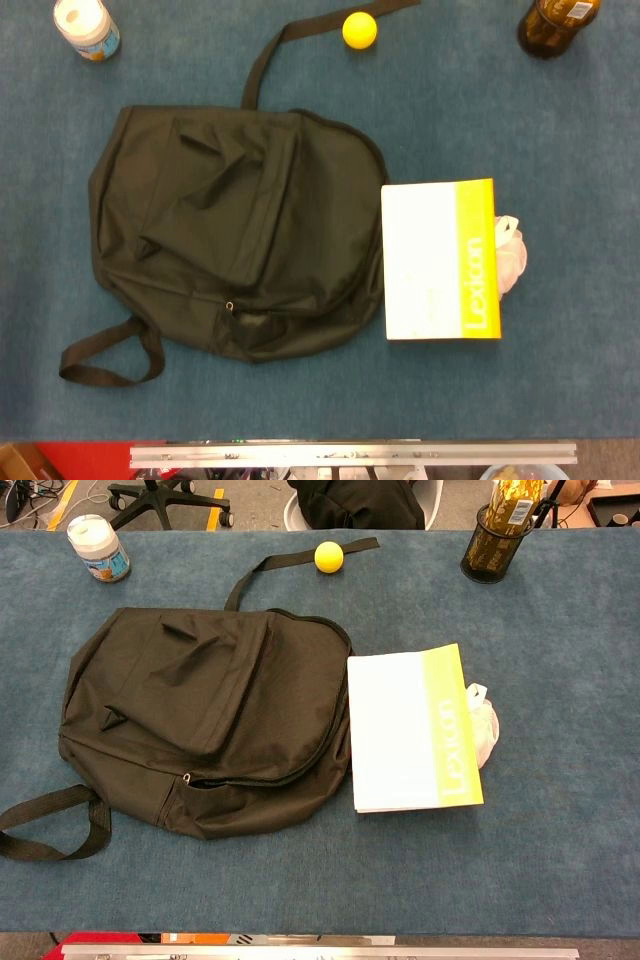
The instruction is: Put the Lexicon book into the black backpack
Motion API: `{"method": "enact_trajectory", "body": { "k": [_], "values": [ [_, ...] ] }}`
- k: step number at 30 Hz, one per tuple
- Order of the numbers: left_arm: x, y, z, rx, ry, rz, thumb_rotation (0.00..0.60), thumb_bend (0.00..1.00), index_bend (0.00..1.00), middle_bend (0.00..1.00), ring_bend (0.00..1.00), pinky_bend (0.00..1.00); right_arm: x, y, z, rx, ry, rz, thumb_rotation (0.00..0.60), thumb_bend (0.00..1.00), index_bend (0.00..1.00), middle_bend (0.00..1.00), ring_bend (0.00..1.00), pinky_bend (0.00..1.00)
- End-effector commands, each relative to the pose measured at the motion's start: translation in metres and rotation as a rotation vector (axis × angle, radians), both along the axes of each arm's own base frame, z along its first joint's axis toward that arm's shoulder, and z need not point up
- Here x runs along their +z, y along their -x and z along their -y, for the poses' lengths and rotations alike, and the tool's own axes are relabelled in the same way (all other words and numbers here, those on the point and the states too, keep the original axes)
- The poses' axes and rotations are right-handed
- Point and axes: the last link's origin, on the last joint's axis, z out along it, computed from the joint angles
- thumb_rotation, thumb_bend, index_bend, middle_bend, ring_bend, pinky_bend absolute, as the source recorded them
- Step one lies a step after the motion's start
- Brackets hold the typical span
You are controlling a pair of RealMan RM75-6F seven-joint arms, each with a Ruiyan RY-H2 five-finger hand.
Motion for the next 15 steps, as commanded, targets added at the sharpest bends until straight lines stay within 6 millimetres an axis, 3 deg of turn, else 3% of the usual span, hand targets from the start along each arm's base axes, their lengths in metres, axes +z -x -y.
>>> {"method": "enact_trajectory", "body": {
  "k": [1,9,15],
  "values": [
    [0.000,0.000,0.000,0.001,0.002,0.002,0.600,0.18,0.07,0.14,0.15,0.17,0.000,-0.001,0.001,0.005,-0.002,0.001,0.600,0.04,0.21,0.35,0.28,0.34],
    [0.002,0.001,0.003,0.005,-0.009,0.007,0.600,0.18,0.07,0.14,0.15,0.17,0.002,-0.013,0.006,0.077,-0.044,0.013,0.600,0.04,0.21,0.35,0.28,0.34],
    [0.003,-0.001,0.004,-0.001,-0.007,0.003,0.600,0.18,0.07,0.14,0.15,0.17,-0.011,-0.030,0.015,0.174,-0.150,-0.002,0.600,0.04,0.21,0.35,0.28,0.34]
  ]
}}
